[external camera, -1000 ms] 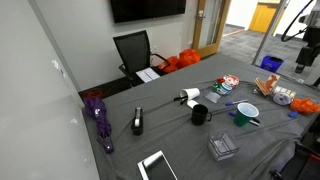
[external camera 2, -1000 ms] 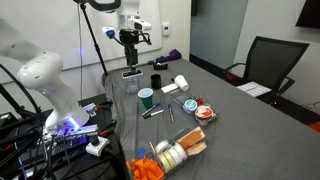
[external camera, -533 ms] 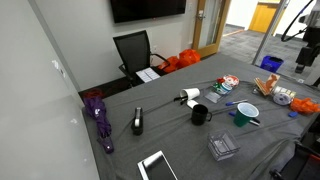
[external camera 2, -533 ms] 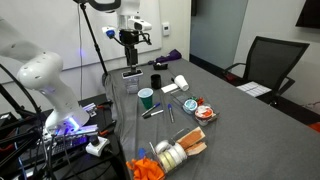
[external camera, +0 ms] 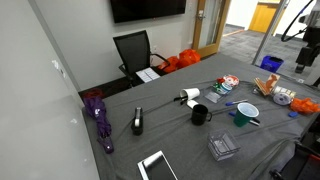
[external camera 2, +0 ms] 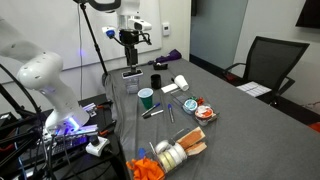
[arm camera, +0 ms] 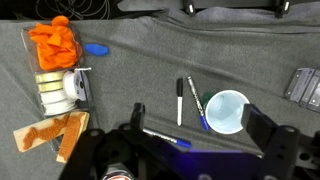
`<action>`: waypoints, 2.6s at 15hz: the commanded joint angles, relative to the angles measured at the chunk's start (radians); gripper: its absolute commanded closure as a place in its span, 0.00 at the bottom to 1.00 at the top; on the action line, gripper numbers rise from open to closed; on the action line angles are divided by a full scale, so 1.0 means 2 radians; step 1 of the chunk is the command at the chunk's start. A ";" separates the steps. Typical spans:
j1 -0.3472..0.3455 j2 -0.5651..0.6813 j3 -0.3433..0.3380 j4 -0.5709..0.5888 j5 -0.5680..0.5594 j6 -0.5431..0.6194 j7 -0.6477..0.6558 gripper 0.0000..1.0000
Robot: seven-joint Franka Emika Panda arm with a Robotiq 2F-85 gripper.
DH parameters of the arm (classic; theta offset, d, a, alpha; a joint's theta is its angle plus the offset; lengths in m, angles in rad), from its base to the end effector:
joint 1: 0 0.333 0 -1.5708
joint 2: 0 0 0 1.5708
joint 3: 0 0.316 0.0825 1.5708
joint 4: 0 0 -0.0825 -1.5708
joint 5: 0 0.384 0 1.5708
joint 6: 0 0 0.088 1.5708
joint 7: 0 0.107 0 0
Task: Put the pen in the cup
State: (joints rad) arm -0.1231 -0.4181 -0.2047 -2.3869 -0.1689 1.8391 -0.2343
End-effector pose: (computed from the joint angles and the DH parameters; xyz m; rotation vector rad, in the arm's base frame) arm 0.3811 -0.1476 0.4613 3.0948 -0.0228 -0.2331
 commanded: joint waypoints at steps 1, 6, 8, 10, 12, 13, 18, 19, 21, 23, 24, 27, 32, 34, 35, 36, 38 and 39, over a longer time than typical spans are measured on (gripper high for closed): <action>-0.003 0.000 0.003 0.001 0.001 -0.001 -0.001 0.00; -0.003 0.000 0.003 0.001 0.001 -0.001 -0.001 0.00; -0.003 0.000 0.003 0.001 0.001 -0.001 -0.001 0.00; -0.003 0.000 0.003 0.001 0.001 -0.001 -0.001 0.00; -0.003 0.000 0.003 0.001 0.001 -0.001 -0.001 0.00; -0.003 0.000 0.003 0.001 0.001 -0.001 -0.001 0.00; -0.003 0.000 0.003 0.001 0.001 -0.001 -0.001 0.00; -0.003 0.000 0.003 0.001 0.001 -0.001 -0.001 0.00; -0.003 0.000 0.003 0.001 0.001 -0.001 -0.001 0.00; -0.003 0.000 0.003 0.001 0.001 -0.001 -0.001 0.00; -0.003 0.000 0.003 0.001 0.001 -0.001 -0.001 0.00; -0.005 0.008 0.001 0.006 0.013 -0.001 0.015 0.00; -0.013 0.040 -0.007 0.025 0.053 0.009 0.073 0.00; -0.016 0.056 -0.014 0.033 0.085 0.028 0.095 0.00; -0.018 0.064 -0.018 0.036 0.105 0.043 0.107 0.00; -0.020 0.072 -0.020 0.038 0.121 0.059 0.119 0.00; -0.024 0.092 -0.023 0.044 0.155 0.099 0.143 0.00; -0.027 0.102 -0.022 0.046 0.167 0.119 0.160 0.00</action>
State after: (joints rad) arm -0.1529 -0.2889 -0.2504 -2.3298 0.0891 1.9933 0.0231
